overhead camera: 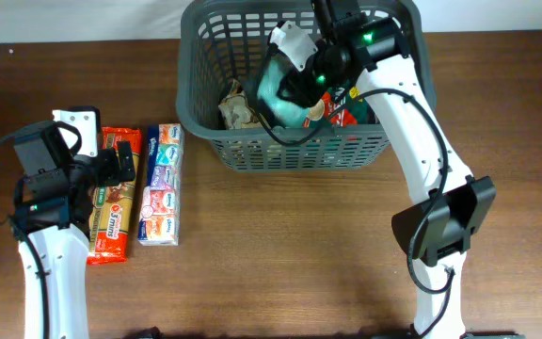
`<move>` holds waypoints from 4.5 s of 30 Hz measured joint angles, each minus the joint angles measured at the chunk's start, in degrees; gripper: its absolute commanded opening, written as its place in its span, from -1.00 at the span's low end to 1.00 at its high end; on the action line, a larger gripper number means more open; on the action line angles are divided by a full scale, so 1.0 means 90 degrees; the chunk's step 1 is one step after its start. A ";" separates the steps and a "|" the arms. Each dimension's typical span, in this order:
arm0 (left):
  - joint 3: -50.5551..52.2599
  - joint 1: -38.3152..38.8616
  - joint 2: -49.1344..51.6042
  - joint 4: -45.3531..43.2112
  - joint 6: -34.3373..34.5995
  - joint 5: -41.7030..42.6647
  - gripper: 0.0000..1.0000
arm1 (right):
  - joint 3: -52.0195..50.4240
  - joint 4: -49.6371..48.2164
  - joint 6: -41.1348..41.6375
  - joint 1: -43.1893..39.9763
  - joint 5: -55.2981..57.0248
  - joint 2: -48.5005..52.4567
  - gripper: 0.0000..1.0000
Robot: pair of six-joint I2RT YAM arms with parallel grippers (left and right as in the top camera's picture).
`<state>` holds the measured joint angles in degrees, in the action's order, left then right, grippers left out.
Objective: Pack container
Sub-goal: 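Carry the mint-green packet into the basket, release, retract right arm, then grasp the Kleenex tissue multipack with the left gripper, then carry the tissue multipack into the basket and release it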
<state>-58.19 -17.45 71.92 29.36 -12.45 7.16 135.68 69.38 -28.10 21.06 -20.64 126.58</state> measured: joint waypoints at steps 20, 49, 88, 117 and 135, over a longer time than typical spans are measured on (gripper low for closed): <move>0.0000 0.0000 0.0000 -0.0002 0.0000 0.0000 0.99 | 0.0005 -0.0058 0.1676 -0.3900 0.0362 -0.2897 0.33; 0.0000 0.0000 0.0000 0.0289 0.0206 -0.0223 0.99 | -0.1858 0.0219 0.3485 -0.6385 -0.0058 -0.2829 0.98; -0.0158 0.1438 0.3616 0.0160 0.0680 -0.0369 -0.81 | -0.1858 0.0219 0.3485 -0.6385 -0.0107 -0.2829 0.98; -0.7487 0.1933 0.3196 0.3536 -0.0933 -0.0442 -0.97 | -0.1858 0.0216 0.3490 -0.6382 -0.0129 -0.2829 0.98; -0.7728 0.4857 0.4192 0.3021 -0.5566 0.0573 -0.97 | -0.1858 0.0216 0.3500 -0.6385 -0.0129 -0.2829 0.98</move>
<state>-127.74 26.26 109.65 56.55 -62.54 12.32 118.96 71.33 3.40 -36.40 -21.80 101.12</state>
